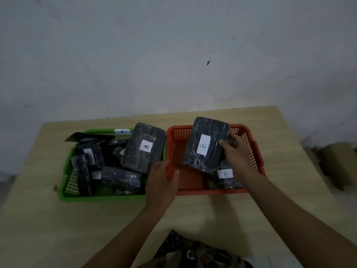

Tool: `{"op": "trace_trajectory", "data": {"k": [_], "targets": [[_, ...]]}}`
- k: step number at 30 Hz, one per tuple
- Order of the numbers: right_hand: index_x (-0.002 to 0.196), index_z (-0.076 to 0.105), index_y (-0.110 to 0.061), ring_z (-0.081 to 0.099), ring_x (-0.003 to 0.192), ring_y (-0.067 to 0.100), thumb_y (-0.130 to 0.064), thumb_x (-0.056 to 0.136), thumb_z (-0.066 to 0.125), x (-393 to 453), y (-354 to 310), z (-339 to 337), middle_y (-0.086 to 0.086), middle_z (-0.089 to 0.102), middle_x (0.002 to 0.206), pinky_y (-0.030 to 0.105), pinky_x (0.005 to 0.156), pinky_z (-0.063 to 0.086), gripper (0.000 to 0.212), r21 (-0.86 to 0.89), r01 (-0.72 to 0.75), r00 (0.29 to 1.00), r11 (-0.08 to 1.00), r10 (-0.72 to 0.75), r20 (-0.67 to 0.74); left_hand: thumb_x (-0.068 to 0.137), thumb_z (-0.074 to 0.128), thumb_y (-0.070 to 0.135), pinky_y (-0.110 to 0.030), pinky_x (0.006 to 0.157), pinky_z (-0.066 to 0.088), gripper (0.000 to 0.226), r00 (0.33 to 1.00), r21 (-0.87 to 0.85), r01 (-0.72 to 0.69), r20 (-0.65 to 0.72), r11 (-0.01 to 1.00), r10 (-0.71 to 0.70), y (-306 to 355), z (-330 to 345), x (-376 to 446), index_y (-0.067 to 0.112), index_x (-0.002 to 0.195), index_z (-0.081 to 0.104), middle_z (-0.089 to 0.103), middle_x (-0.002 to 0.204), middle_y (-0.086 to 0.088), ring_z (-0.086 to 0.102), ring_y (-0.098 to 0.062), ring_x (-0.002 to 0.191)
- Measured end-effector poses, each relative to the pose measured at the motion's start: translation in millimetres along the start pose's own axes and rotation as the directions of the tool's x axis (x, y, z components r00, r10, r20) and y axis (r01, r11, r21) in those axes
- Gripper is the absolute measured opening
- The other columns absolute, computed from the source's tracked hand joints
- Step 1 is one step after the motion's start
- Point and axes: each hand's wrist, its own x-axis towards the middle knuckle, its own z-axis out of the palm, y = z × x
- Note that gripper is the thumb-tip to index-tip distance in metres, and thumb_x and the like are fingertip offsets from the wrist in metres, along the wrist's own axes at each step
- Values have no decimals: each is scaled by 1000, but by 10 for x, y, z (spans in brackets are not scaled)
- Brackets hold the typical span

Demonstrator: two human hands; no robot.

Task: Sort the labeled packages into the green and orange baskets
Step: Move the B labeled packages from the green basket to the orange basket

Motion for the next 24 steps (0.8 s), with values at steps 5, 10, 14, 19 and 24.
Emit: {"op": "trace_trajectory", "data": {"k": [5, 10, 14, 19, 24], "targets": [[134, 56, -24, 68, 84, 6, -16, 91, 68, 145, 259, 100, -10, 67, 97, 25, 63, 59, 46, -170, -15, 984, 985, 45, 170, 88, 68, 29, -35, 89, 49, 44, 989, 196, 55, -147, 979, -26, -227, 115, -266, 13, 129, 59, 62, 123, -5, 57, -22, 113], [131, 58, -21, 64, 79, -3, -15, 92, 67, 234, 421, 252, -21, 65, 94, 16, 61, 52, 40, -251, 10, 955, 968, 65, 291, 91, 60, 44, -39, 86, 52, 54, 976, 286, 204, -139, 936, -170, -243, 238, -332, 10, 133, 55, 65, 123, -10, 61, -27, 110], [130, 61, -19, 63, 101, 14, -20, 92, 67, 253, 498, 385, -3, 68, 117, 31, 88, 54, 38, -357, 75, 939, 931, 54, 339, 92, 60, 40, -40, 73, 54, 47, 968, 314, 230, -168, 921, -184, -182, 281, -210, 10, 128, 55, 68, 107, -14, 64, -34, 97], [131, 58, -17, 64, 111, 22, -18, 92, 66, 204, 577, 425, 3, 68, 121, 36, 97, 51, 39, -457, 141, 947, 878, 15, 322, 92, 62, 29, -32, 57, 48, 28, 976, 347, 175, -182, 921, -117, -128, 320, -178, 12, 115, 62, 69, 86, -11, 65, -30, 76], [153, 26, -18, 43, 136, 27, -16, 92, 65, 39, 671, 355, 8, 43, 151, 44, 110, 41, 73, -610, 437, 865, 661, -124, 486, 90, 65, 29, -24, 50, 31, 19, 978, 368, 144, -196, 919, -75, -193, 291, -172, 16, 104, 63, 62, 67, -3, 57, -23, 55]]}}
